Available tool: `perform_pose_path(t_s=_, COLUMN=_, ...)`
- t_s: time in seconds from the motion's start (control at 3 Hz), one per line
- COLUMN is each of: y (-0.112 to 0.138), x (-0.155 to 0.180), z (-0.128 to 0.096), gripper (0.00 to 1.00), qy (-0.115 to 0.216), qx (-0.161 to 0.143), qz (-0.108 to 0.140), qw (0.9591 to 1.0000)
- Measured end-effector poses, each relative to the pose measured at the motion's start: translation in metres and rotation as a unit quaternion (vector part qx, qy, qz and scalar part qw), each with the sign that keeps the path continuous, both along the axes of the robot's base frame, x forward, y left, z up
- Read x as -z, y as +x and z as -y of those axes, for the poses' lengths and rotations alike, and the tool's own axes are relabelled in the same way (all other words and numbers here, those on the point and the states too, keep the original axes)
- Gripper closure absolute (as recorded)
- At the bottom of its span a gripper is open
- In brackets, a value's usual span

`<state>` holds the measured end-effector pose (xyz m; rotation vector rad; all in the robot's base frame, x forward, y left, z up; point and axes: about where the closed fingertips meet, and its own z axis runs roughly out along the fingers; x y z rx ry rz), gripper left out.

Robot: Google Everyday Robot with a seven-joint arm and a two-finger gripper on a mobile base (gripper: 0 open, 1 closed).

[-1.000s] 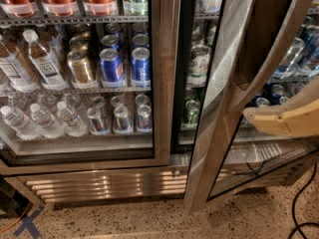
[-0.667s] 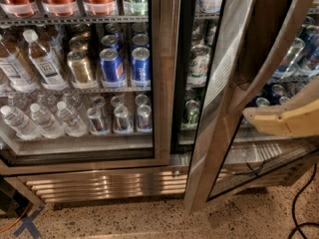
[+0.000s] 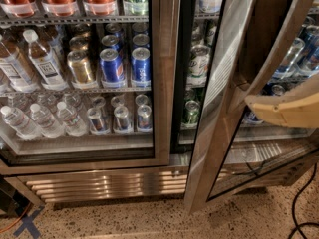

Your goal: Open right fridge door

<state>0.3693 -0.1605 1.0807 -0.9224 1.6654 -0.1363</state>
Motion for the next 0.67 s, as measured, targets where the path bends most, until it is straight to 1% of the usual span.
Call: perform_pose_path(t_s=0.67, y=0.0, x=0.0, z=0.0, gripper=0.41, qy=0.0, qx=0.0, qz=0.0, qw=1.0)
